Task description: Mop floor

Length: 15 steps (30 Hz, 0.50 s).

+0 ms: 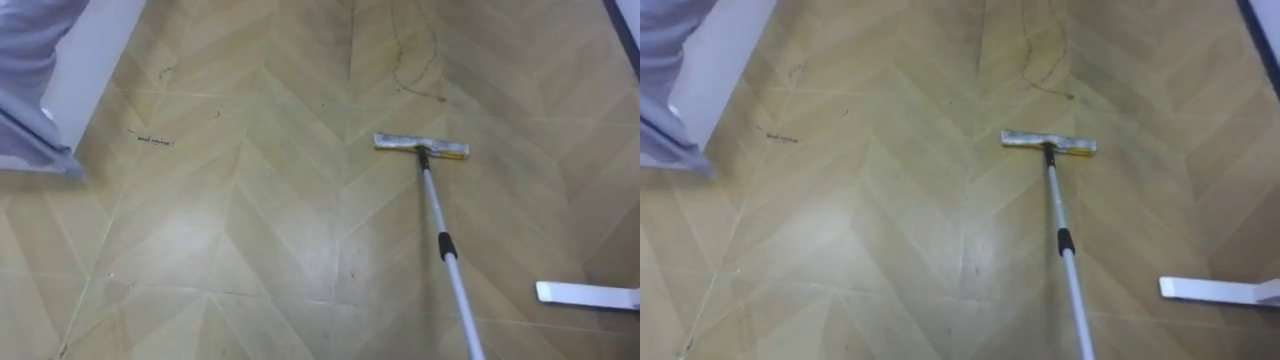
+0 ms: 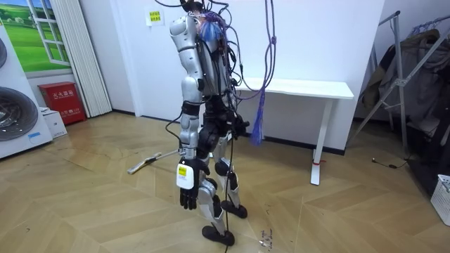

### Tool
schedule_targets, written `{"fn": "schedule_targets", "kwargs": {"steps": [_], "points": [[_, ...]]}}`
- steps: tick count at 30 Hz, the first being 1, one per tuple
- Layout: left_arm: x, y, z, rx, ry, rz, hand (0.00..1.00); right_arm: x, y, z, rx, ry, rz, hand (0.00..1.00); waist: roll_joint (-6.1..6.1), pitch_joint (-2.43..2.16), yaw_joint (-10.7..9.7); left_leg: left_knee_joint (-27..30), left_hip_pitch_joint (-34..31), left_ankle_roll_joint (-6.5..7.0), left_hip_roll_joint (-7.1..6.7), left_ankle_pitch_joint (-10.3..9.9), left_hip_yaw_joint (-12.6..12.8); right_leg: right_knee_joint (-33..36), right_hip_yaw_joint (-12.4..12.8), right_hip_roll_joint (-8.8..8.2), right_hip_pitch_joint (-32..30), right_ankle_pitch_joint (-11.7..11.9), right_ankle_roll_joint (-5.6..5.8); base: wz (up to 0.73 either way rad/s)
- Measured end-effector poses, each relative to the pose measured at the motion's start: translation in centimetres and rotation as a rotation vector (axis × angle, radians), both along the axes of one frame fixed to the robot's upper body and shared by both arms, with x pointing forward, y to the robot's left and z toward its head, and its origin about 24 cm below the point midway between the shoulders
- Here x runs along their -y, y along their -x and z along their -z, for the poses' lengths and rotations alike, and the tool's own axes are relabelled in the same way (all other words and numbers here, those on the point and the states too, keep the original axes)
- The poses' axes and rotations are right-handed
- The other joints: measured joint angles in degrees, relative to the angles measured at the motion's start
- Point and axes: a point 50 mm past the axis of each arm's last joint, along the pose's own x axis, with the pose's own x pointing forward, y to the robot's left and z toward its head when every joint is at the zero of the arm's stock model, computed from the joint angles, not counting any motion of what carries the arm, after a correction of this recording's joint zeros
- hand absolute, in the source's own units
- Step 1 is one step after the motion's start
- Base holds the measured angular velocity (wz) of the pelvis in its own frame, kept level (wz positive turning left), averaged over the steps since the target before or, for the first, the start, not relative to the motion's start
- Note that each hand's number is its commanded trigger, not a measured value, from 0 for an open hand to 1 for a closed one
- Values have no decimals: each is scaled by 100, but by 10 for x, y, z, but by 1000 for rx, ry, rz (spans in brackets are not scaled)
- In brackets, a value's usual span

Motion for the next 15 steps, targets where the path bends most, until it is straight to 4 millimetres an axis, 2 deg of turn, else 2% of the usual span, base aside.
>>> {"fn": "schedule_targets", "kwargs": {"steps": [2, 3, 4, 5, 6, 7, 8, 9, 10, 11, 12, 13, 14, 15], "points": [[-1, -2, -1, 19, -17, -13, 0, 1, 0, 0, 21, 21, 9, 100, 62, 14, 114, 878, -643, -39, -3, -409, -11, 822, 78, -31, -600, -426, -17, -11], [-2, -2, -1, 21, -19, -26, 0, 1, 1, 0, 24, 24, 12, 100, 64, 16, 130, 1118, -785, -61, -7, -507, -10, 1056, 120, -34, -751, -551, -31, -5], [-3, 0, -1, 23, -25, -58, 0, -1, 2, 1, 28, 30, 20, 100, 64, 17, 137, 1584, -1046, -93, -14, -709, -12, 1512, 178, -48, -1039, -808, -98, 5], [-5, 2, -1, 25, -29, -95, 0, -4, 3, 2, 32, 33, 32, 100, 55, -14, 171, 1996, -1288, -155, -7, -842, 13, 1933, 238, -31, -1273, -1042, -187, 5], [-5, 3, -1, 26, -31, -108, 0, -5, 3, 2, 37, 35, 29, 100, 44, -39, 205, 2170, -1411, -194, 3, -895, 33, 2109, 277, -21, -1364, -1135, -244, 7], [-6, 3, -1, 33, -31, -124, 0, -6, 2, 2, 50, 39, 26, 100, 40, -62, 260, 2515, -1658, -249, 23, -923, 41, 2414, 299, -7, -1577, -1277, -355, 11], [-6, 4, -1, 35, -39, -142, 0, -5, -4, 2, 67, 45, 27, 100, 42, -85, 293, 3146, -2017, -425, 119, -771, 106, 2683, 337, 70, -1742, -1377, -430, 14], [-7, 7, 0, 28, -46, -147, 0, -5, -8, 2, 72, 50, 31, 100, 42, -88, 313, 3555, -2257, -502, 184, -527, 140, 2815, 348, 115, -1792, -1423, -506, 0], [-9, 15, 0, 13, -62, -167, 0, -4, -16, 1, 75, 54, 30, 100, -63, -53, 391, 4347, -2767, -553, 264, 243, 253, 3055, 468, 217, -1857, -1512, -597, -25], [-9, 24, 0, -8, -70, -178, 0, -2, -25, 0, 83, 60, 29, 100, -179, -49, 487, 5011, -3201, -577, 317, 1272, 353, 3221, 524, 218, -1857, -1570, -658, -32], [-7, 27, 0, -13, -67, -173, 0, 2, -31, -2, 90, 67, 33, 100, -178, -56, 529, 5329, -3441, -635, 324, 1677, 370, 3276, 535, 225, -1842, -1591, -707, -41], [-4, 32, 1, -23, -54, -167, 0, 9, -46, -6, 115, 80, 28, 100, -198, -34, 660, 6202, -3945, -622, 388, 1752, 515, 3417, 567, 216, -1840, -1639, -801, -37], [-4, 34, 1, -29, -50, -163, 0, 12, -55, -8, 136, 82, 23, 100, -207, -15, 723, 6534, -4194, -510, 419, 1654, 606, 3476, 599, 220, -1848, -1650, -818, -46], [-3, 35, 1, -26, -41, -164, 0, 15, -75, -12, 189, 80, 12, 100, -249, 41, 775, 6776, -4516, -349, 421, 1447, 750, 3534, 679, 222, -1865, -1691, -772, -34]]}}
